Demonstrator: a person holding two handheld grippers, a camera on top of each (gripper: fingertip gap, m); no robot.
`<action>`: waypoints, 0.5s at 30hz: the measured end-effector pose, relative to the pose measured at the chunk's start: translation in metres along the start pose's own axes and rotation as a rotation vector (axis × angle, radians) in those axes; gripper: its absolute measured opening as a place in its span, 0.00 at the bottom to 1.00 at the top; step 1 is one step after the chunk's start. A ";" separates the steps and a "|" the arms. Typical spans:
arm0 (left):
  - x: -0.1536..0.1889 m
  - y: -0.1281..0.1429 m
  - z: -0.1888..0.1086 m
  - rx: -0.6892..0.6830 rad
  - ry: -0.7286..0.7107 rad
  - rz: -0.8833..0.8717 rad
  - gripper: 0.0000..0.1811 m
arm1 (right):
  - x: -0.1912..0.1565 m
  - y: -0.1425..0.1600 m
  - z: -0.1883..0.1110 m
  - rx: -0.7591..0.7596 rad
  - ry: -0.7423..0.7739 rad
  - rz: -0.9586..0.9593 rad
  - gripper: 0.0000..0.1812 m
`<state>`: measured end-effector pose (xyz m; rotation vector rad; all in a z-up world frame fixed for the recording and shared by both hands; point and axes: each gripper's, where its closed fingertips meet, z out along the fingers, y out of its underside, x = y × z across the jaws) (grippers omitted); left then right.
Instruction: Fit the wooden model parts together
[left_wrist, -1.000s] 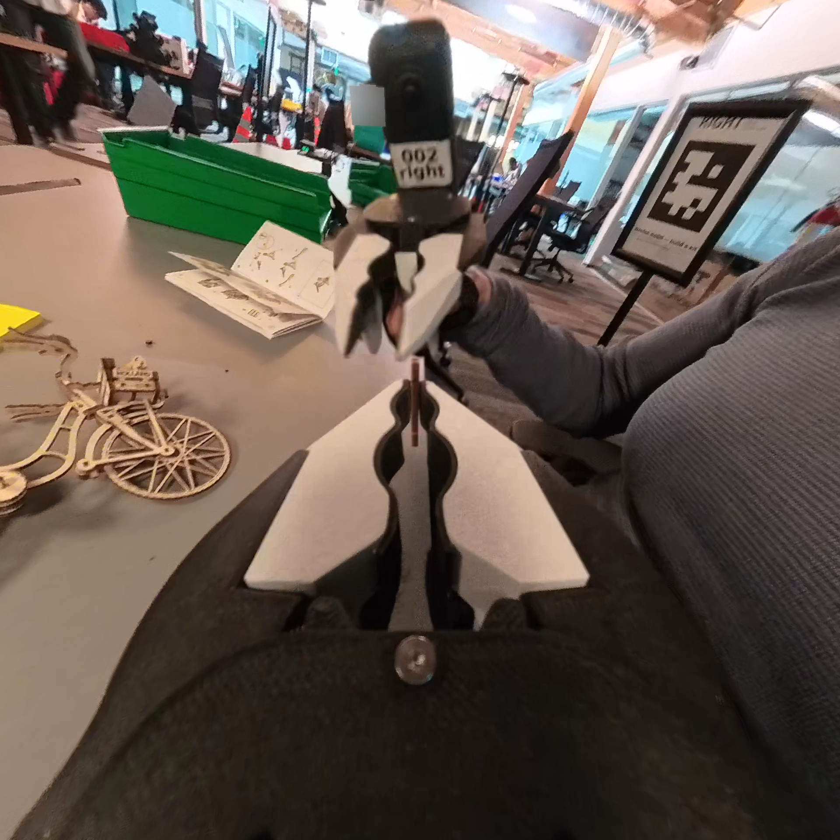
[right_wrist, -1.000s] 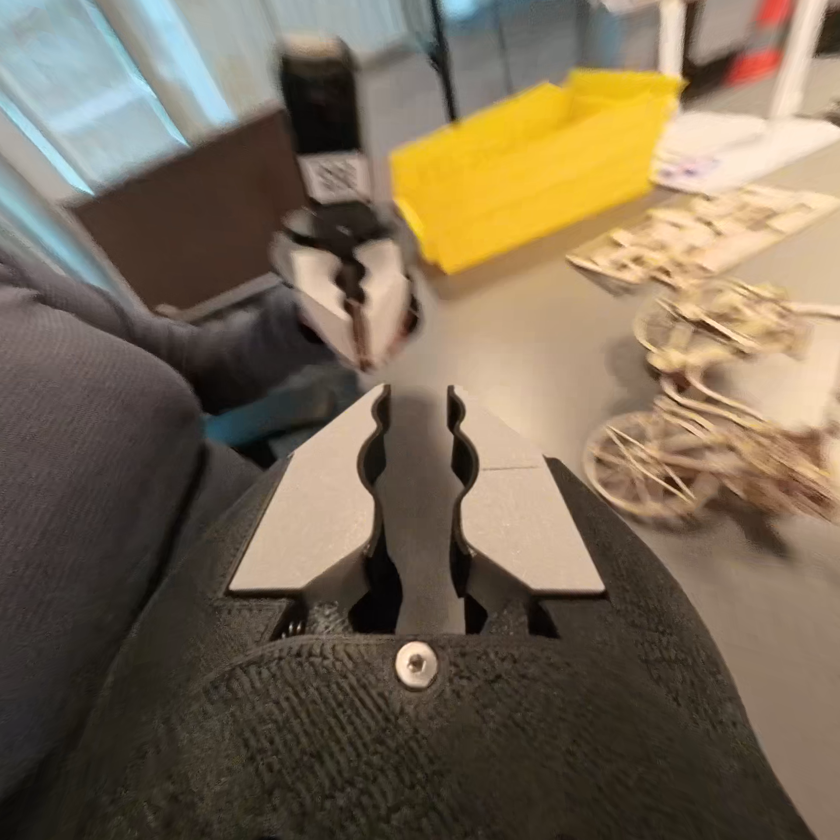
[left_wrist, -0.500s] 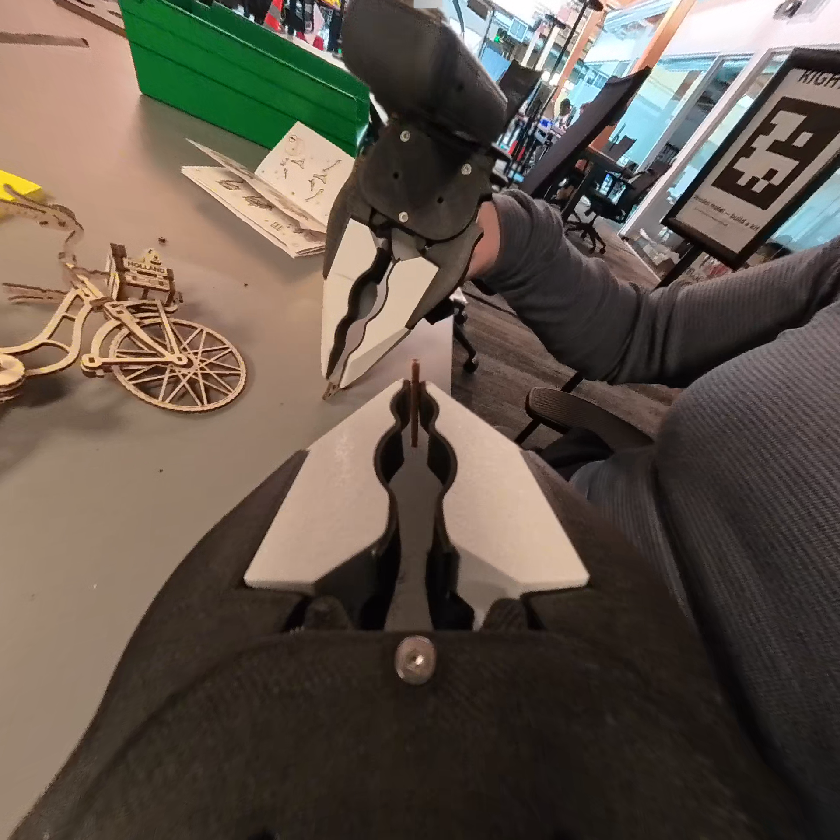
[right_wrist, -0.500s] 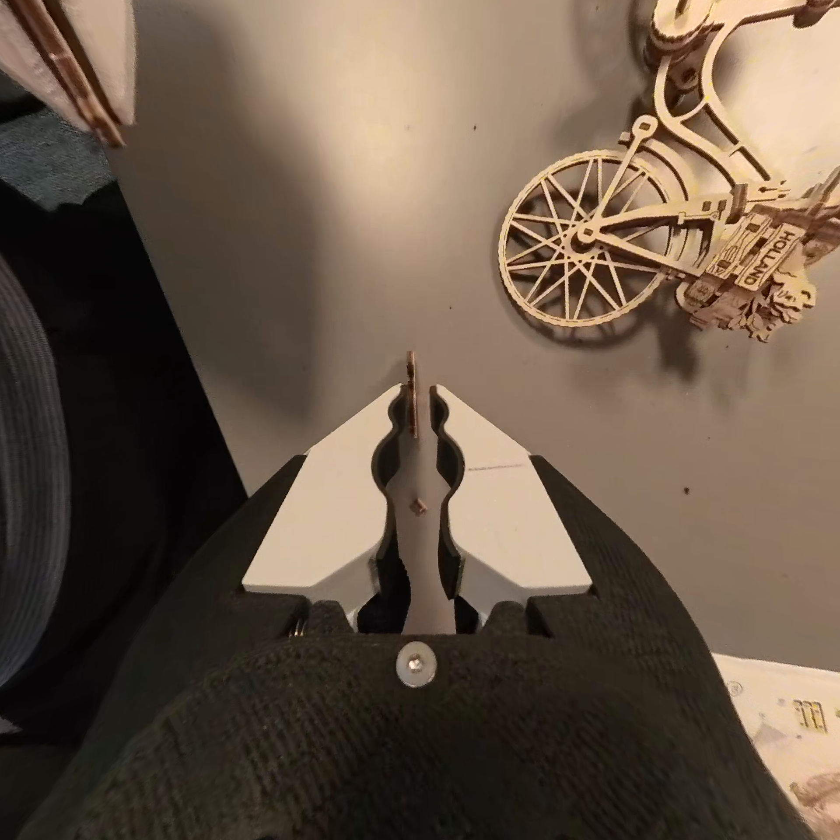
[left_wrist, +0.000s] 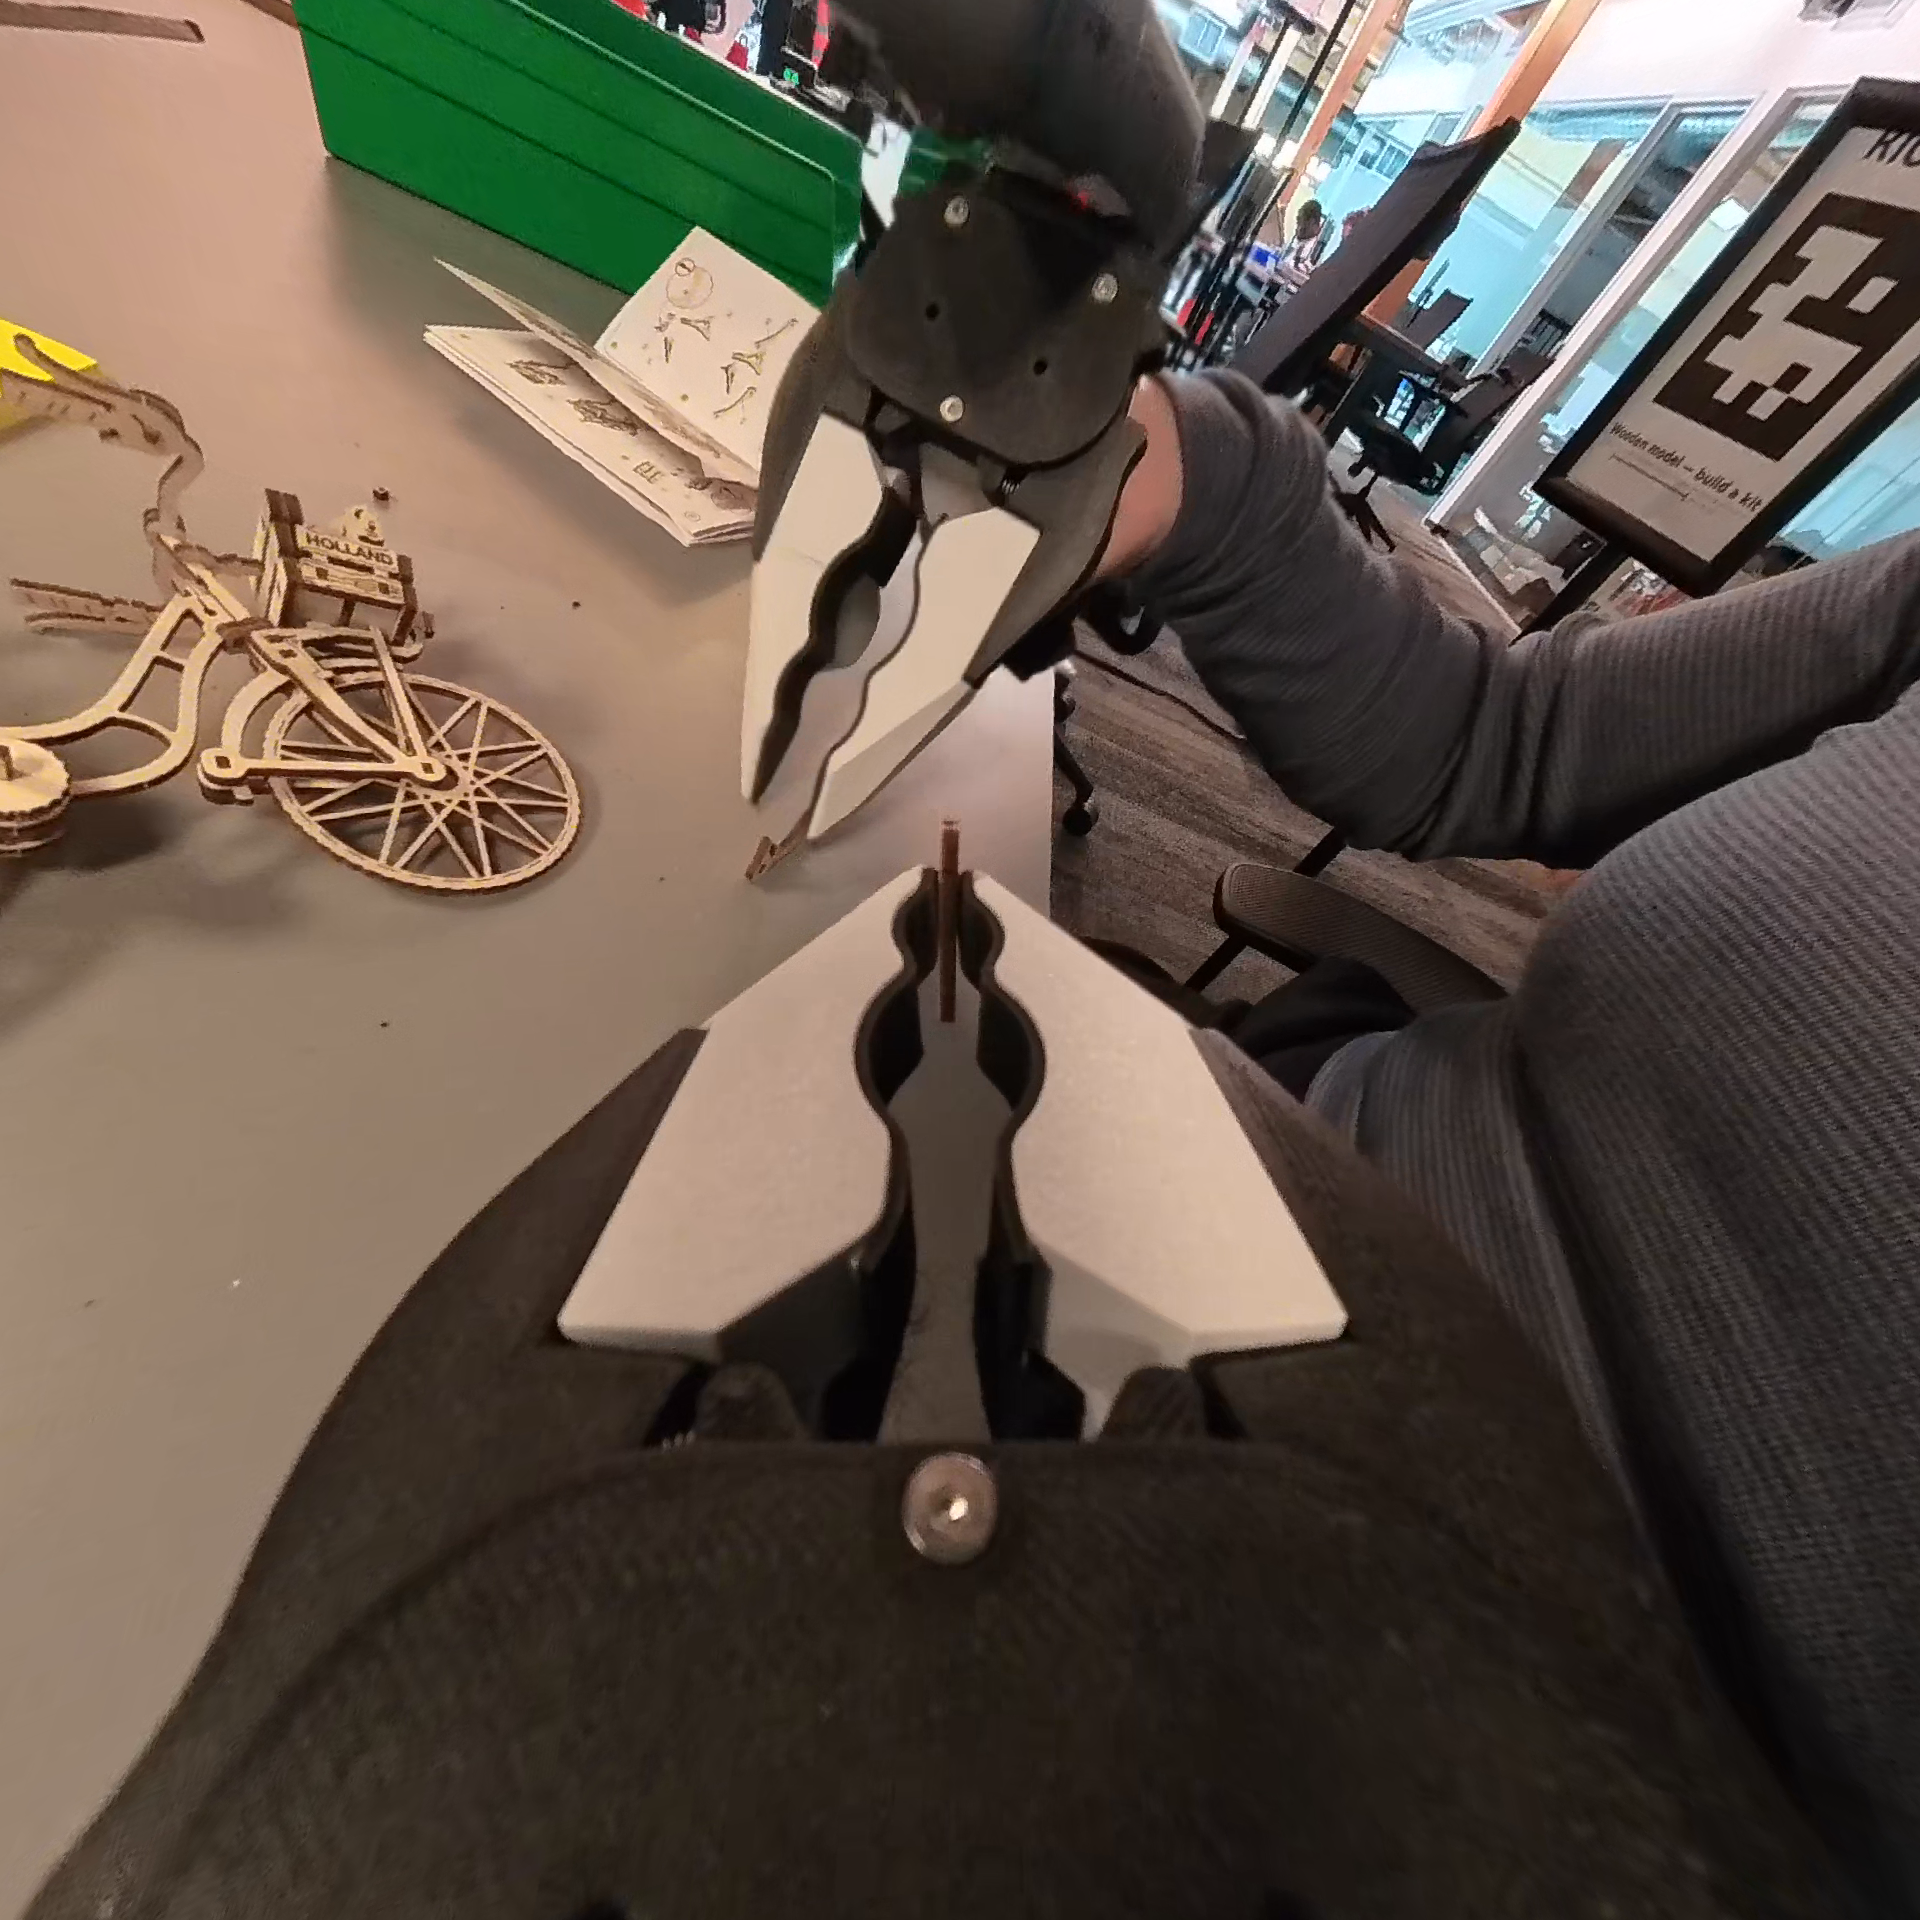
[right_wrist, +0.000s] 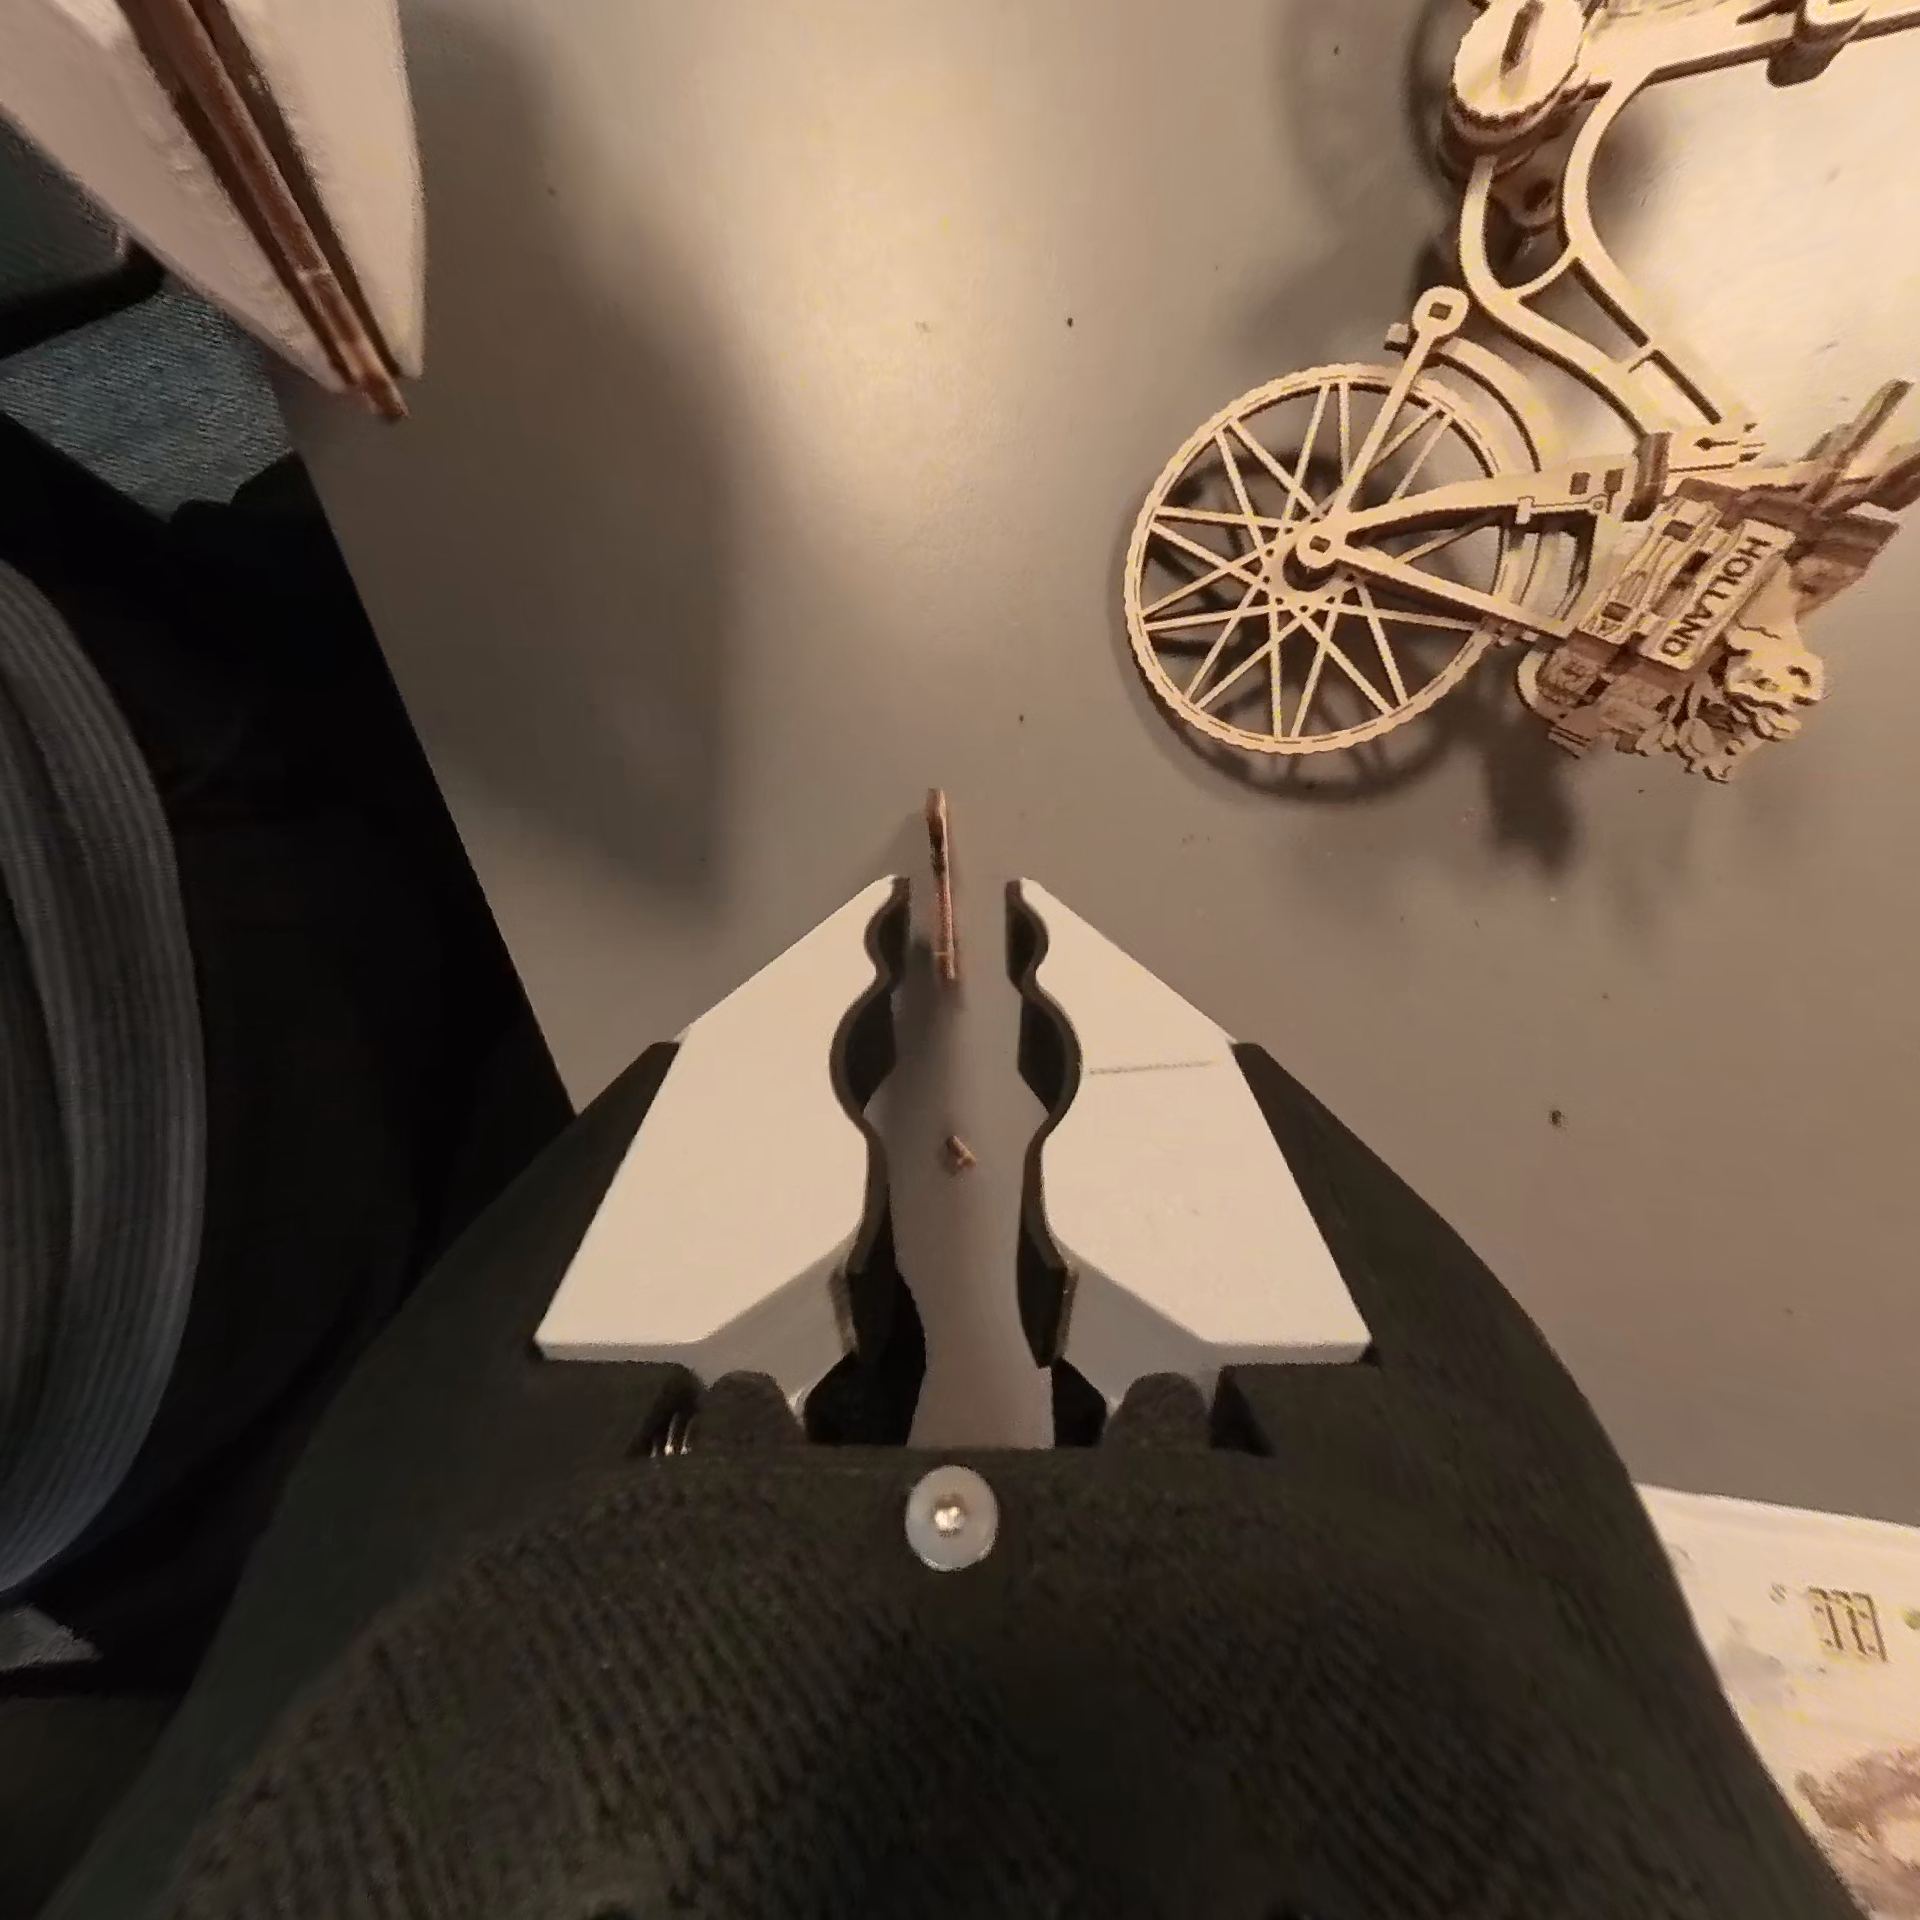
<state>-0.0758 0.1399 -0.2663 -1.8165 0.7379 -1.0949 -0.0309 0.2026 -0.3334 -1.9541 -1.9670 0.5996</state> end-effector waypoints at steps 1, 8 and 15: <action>0.000 0.000 0.000 0.002 0.002 0.001 0.01 | 0.001 -0.002 -0.002 0.009 0.007 -0.001 0.10; 0.009 -0.011 -0.002 0.073 0.040 0.024 0.01 | -0.065 -0.081 -0.054 0.545 -0.370 0.021 0.04; 0.012 -0.019 -0.005 0.099 0.046 0.034 0.01 | -0.069 -0.092 -0.057 0.572 -0.328 0.009 0.05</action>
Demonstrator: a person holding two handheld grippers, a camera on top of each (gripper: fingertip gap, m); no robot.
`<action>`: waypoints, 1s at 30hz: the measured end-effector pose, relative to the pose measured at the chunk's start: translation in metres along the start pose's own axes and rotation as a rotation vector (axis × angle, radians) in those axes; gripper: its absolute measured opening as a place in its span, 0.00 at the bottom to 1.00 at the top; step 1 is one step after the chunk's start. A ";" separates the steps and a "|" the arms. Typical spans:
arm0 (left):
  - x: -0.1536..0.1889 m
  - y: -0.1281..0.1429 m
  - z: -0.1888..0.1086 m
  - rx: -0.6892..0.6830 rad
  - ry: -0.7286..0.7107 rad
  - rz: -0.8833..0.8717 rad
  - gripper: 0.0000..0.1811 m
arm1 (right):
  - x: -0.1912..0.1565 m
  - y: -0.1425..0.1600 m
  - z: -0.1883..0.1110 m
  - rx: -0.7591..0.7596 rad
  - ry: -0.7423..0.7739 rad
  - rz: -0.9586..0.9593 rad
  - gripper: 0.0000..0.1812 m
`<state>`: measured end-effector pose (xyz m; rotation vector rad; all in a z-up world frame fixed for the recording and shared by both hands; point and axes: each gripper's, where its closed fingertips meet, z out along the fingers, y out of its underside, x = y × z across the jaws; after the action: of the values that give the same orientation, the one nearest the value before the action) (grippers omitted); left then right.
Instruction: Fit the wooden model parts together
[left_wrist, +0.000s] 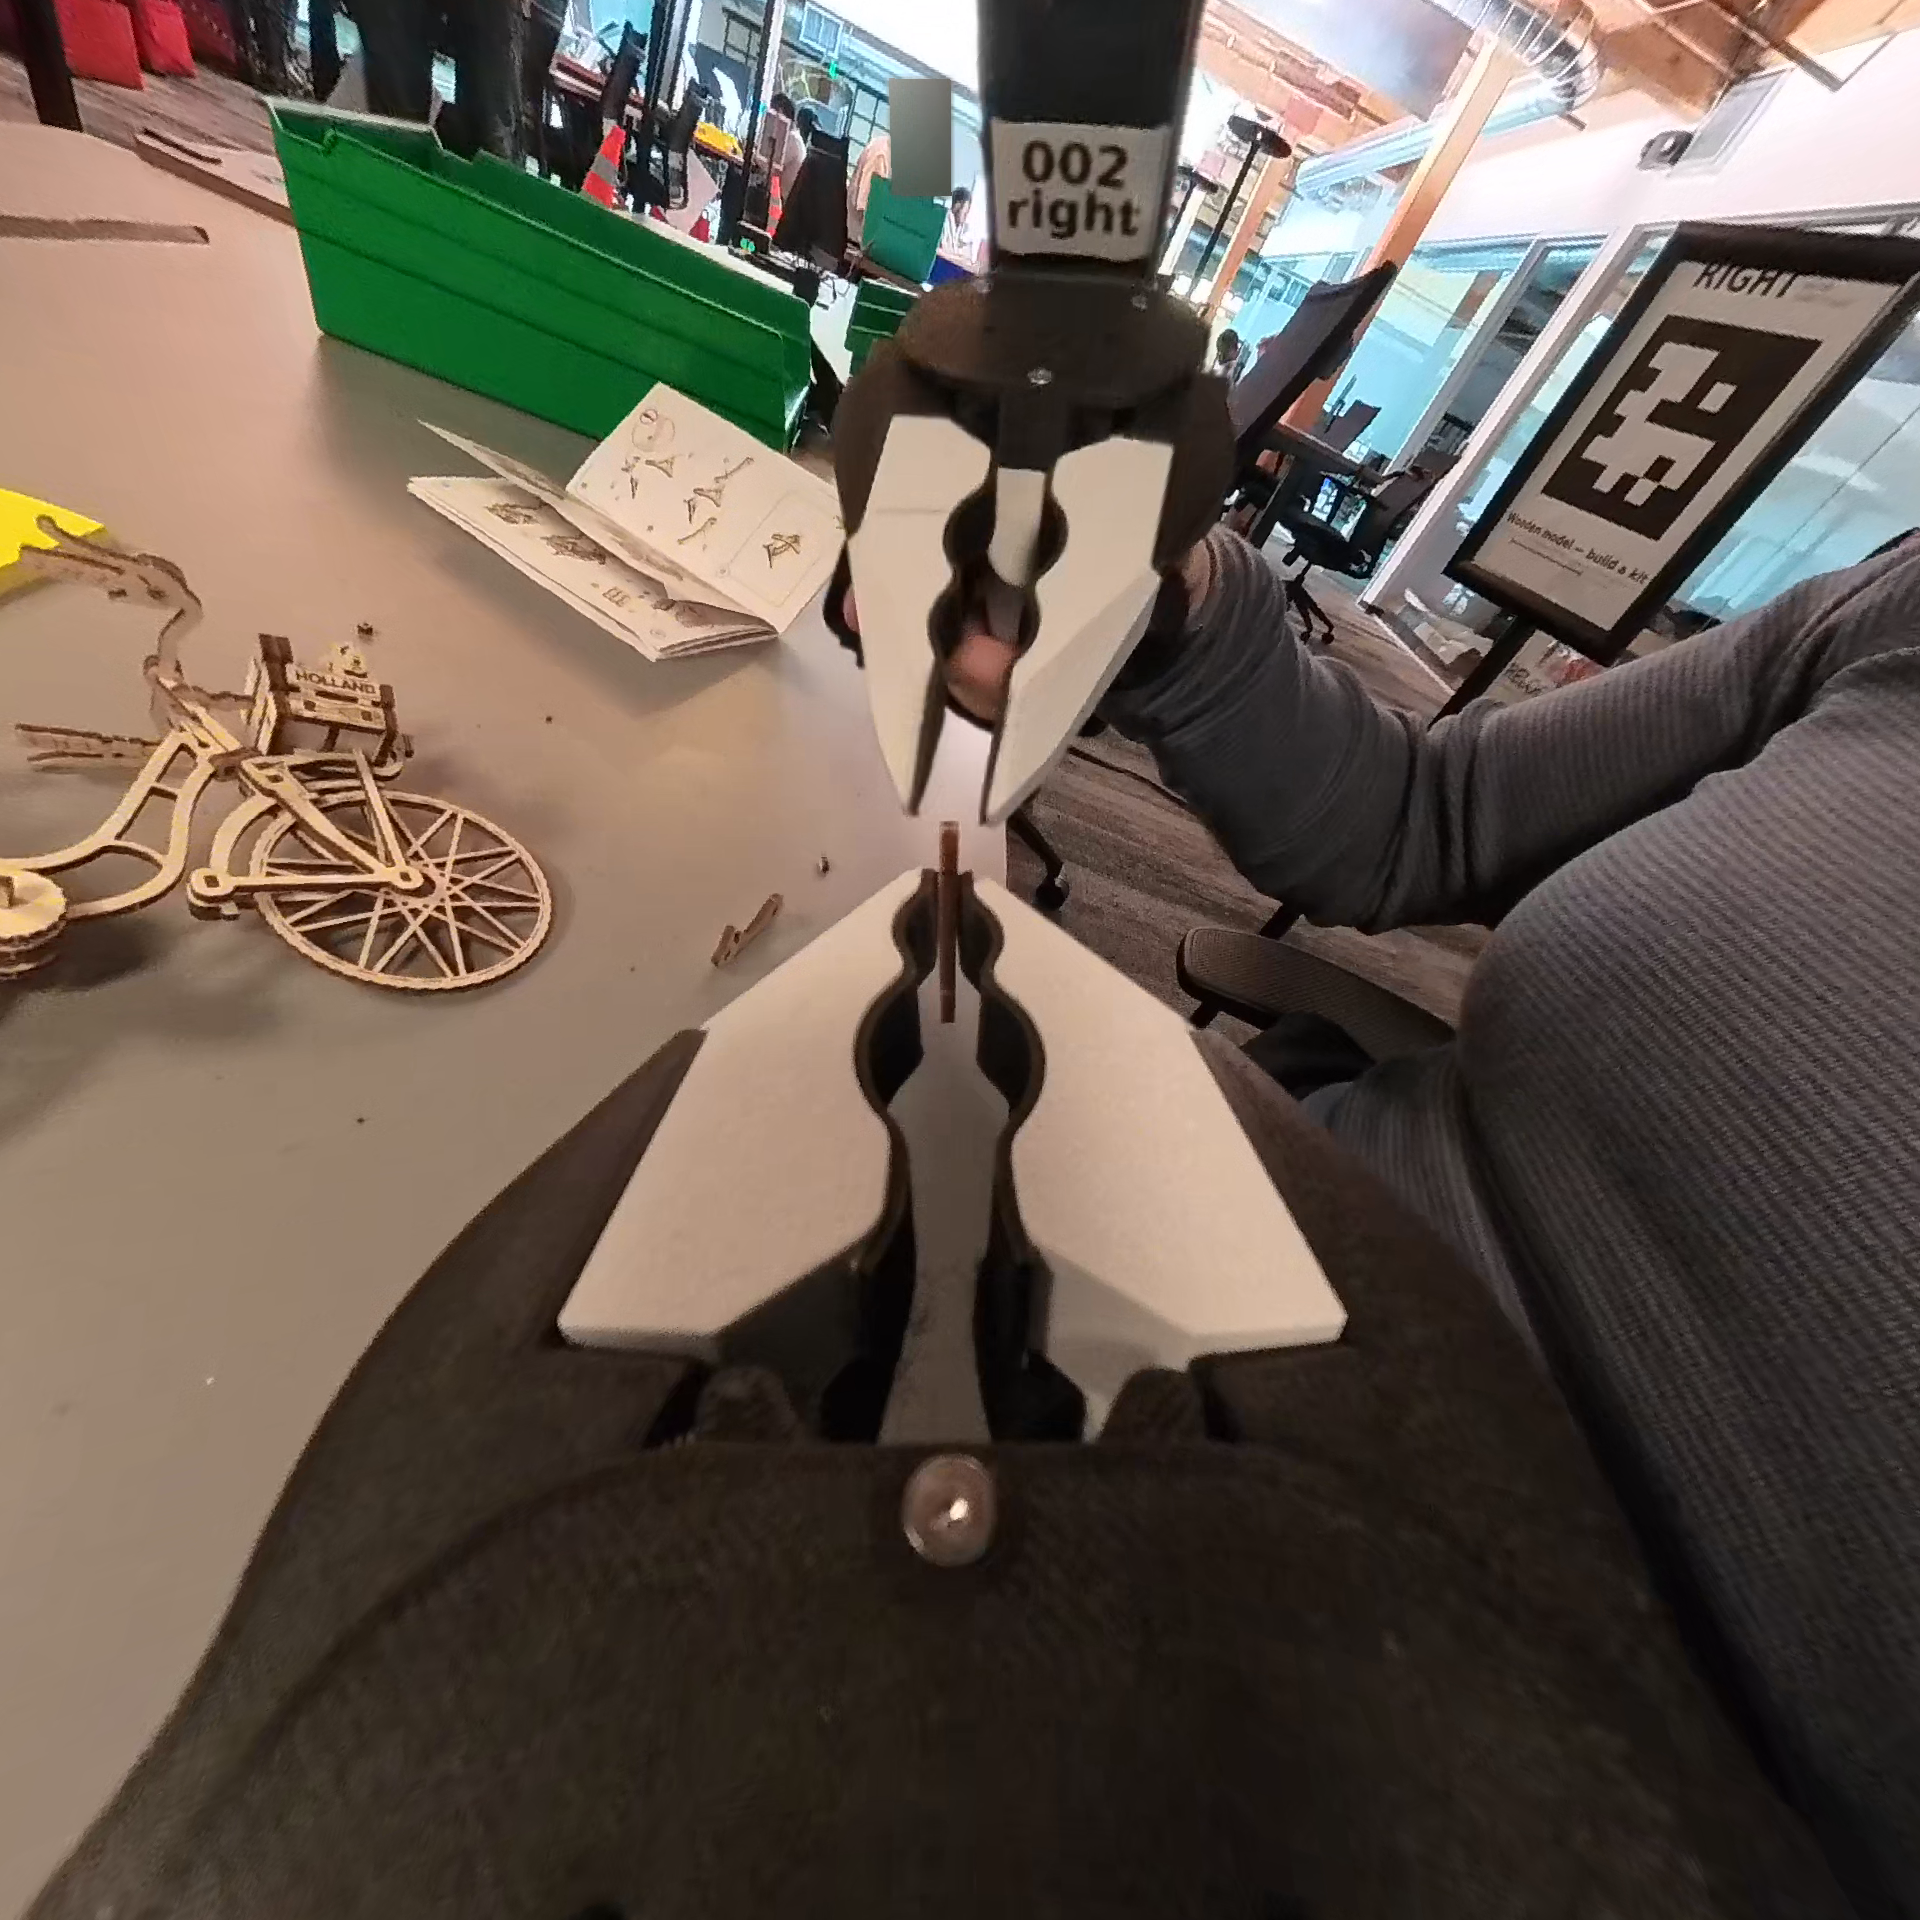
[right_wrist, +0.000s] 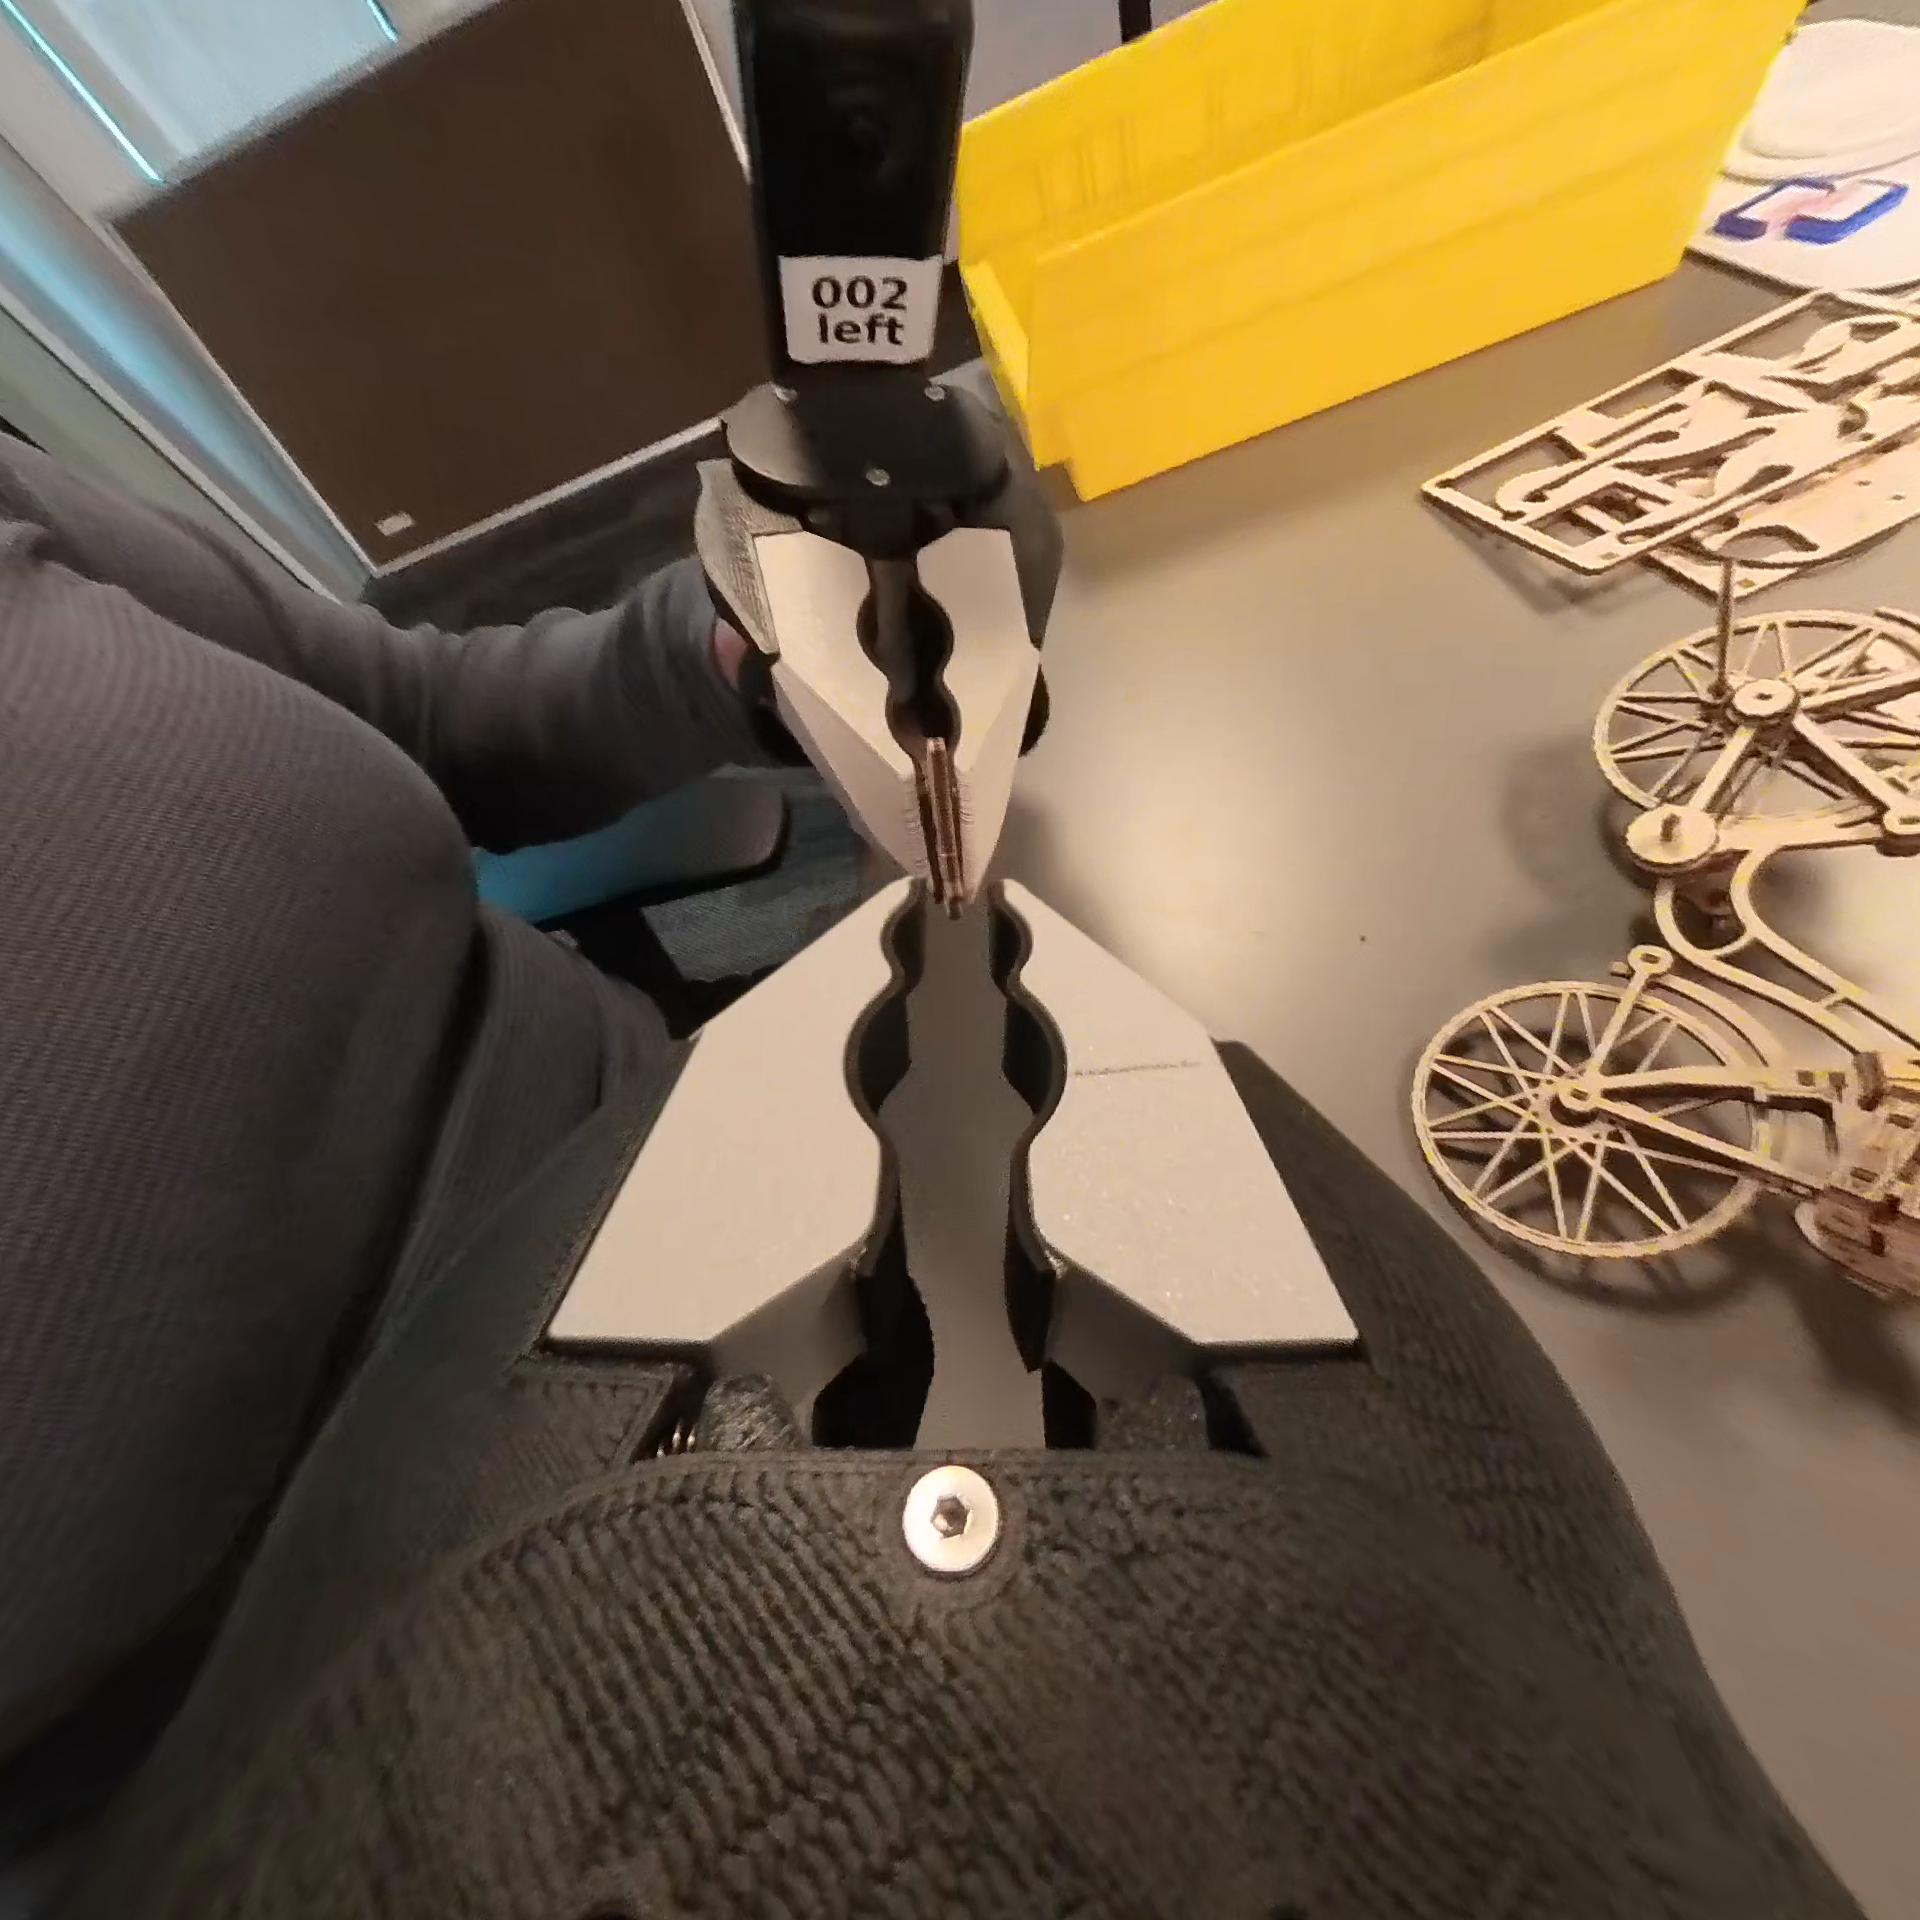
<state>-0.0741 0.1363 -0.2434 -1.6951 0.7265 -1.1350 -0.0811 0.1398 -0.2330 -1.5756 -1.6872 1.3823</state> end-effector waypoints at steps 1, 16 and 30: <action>0.001 -0.001 0.000 0.001 0.001 0.002 0.01 | -0.001 -0.002 0.000 0.009 -0.009 0.003 0.05; 0.007 -0.004 0.003 0.016 0.026 -0.006 0.01 | -0.008 -0.001 -0.001 -0.009 -0.051 0.015 0.00; 0.007 -0.003 0.002 0.004 0.031 -0.012 0.01 | -0.007 0.004 -0.003 -0.034 -0.042 0.000 0.00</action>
<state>-0.0693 0.1320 -0.2384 -1.6841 0.7342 -1.1727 -0.0756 0.1339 -0.2330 -1.5761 -1.7440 1.4030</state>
